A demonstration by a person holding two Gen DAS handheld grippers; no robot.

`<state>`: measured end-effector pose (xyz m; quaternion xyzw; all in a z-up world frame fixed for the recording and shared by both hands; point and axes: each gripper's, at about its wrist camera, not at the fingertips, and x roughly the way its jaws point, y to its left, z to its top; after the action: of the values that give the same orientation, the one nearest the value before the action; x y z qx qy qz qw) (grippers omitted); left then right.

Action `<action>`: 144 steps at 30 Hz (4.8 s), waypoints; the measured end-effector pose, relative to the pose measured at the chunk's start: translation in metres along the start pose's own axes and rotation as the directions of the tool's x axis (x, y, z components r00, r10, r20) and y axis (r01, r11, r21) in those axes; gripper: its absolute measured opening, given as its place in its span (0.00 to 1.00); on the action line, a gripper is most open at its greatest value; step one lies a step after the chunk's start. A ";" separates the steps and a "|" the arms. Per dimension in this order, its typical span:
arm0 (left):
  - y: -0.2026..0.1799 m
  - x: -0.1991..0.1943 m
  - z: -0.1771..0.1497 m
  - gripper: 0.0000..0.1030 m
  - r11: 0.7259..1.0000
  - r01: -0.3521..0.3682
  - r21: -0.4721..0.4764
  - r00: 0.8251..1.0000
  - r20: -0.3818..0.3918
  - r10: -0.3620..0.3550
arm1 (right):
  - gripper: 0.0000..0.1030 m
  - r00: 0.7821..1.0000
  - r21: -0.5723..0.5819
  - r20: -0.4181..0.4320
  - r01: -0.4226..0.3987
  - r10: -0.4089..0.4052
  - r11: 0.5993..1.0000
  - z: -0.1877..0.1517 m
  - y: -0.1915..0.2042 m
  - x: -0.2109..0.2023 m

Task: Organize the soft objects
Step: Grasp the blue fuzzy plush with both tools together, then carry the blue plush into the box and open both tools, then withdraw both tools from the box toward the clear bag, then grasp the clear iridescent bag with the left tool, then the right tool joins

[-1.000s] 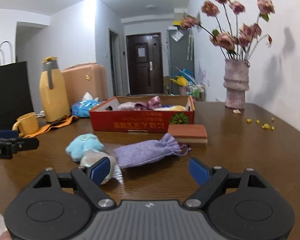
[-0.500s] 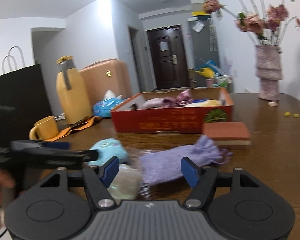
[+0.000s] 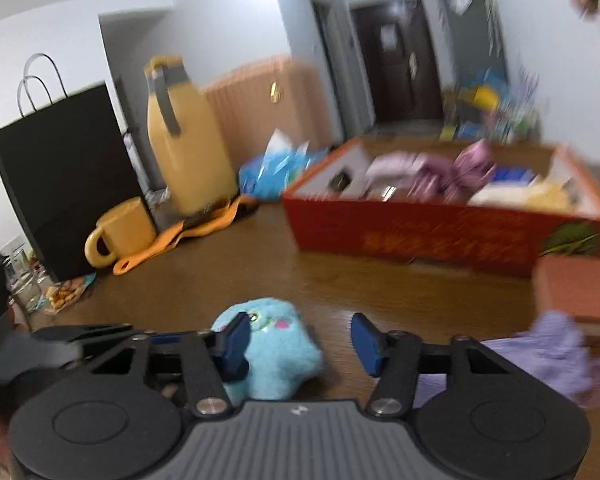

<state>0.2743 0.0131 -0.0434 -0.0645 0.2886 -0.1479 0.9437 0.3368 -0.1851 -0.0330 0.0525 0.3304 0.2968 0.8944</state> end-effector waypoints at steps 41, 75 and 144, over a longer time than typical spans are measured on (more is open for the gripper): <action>0.011 0.132 0.192 0.32 0.987 0.139 -0.086 0.988 -0.059 -0.144 | 0.28 0.994 0.182 0.060 0.074 -0.086 0.981 0.160 -0.095 0.041; -0.041 -0.147 0.020 0.94 0.967 -0.254 0.030 0.908 0.351 0.228 | 0.64 0.870 -0.070 0.376 0.369 -0.319 0.927 -0.034 0.035 -0.202; -0.061 0.062 0.077 0.31 0.995 -0.033 0.090 0.996 0.081 0.026 | 0.66 0.936 0.061 0.204 0.282 -0.288 0.957 0.015 -0.123 -0.072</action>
<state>0.3520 -0.0617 0.0001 -0.0226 0.2444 -0.1442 0.9586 0.3638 -0.3250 -0.0167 0.0491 0.2425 0.1515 0.9570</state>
